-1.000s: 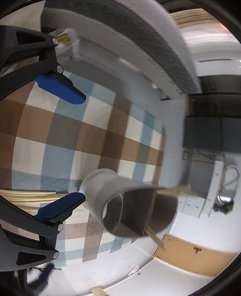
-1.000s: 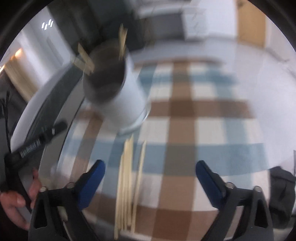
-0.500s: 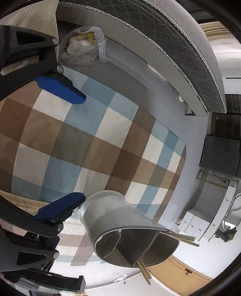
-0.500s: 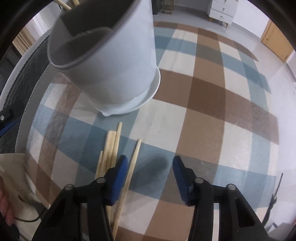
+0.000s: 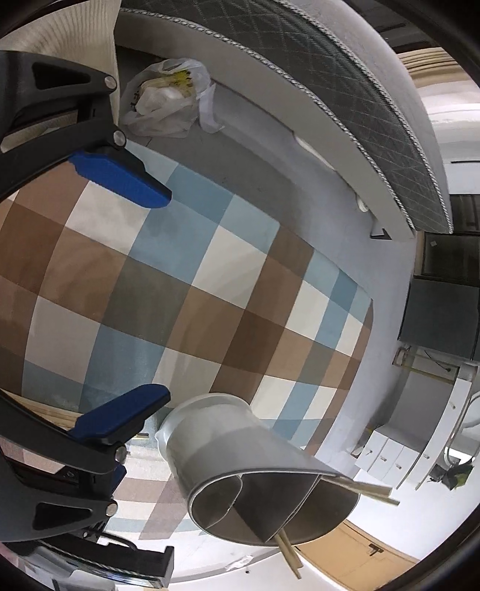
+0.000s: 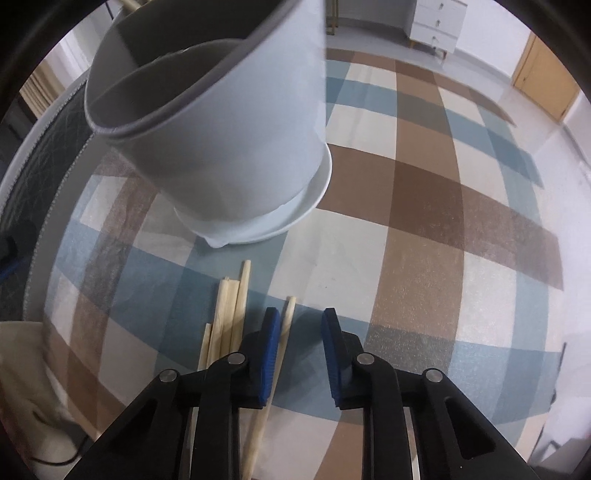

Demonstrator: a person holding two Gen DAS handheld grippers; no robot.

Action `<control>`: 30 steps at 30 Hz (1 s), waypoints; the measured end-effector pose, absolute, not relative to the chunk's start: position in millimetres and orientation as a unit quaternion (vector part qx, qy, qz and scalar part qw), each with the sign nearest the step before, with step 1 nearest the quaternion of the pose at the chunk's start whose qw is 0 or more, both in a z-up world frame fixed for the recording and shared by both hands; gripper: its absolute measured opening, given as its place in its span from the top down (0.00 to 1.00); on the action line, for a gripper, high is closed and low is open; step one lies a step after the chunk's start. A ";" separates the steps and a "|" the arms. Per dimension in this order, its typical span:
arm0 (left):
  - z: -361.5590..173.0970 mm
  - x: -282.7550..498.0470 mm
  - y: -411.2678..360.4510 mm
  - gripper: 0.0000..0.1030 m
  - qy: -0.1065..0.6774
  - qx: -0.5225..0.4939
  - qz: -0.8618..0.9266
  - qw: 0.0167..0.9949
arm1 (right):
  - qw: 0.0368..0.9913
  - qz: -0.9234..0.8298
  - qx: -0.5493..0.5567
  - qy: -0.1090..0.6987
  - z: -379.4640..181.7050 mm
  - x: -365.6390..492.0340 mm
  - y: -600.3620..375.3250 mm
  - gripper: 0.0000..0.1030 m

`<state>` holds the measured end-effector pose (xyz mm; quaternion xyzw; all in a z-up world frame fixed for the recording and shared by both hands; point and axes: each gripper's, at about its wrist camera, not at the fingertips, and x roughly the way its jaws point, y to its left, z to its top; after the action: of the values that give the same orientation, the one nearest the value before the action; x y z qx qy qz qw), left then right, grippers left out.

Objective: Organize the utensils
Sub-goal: 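Close the right gripper on one bamboo stick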

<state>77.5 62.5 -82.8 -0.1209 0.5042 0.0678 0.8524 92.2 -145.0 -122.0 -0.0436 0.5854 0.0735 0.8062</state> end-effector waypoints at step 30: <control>-139.4 31.2 -17.0 0.09 0.596 -0.044 -0.060 0.799 | 0.848 0.085 0.211 0.479 -45.4 51.0 -242.7 0.96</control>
<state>31.2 -17.0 -139.4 -0.0437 0.5962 -0.0604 0.7993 51.0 -242.7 -45.4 0.2109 0.4794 0.0851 0.8476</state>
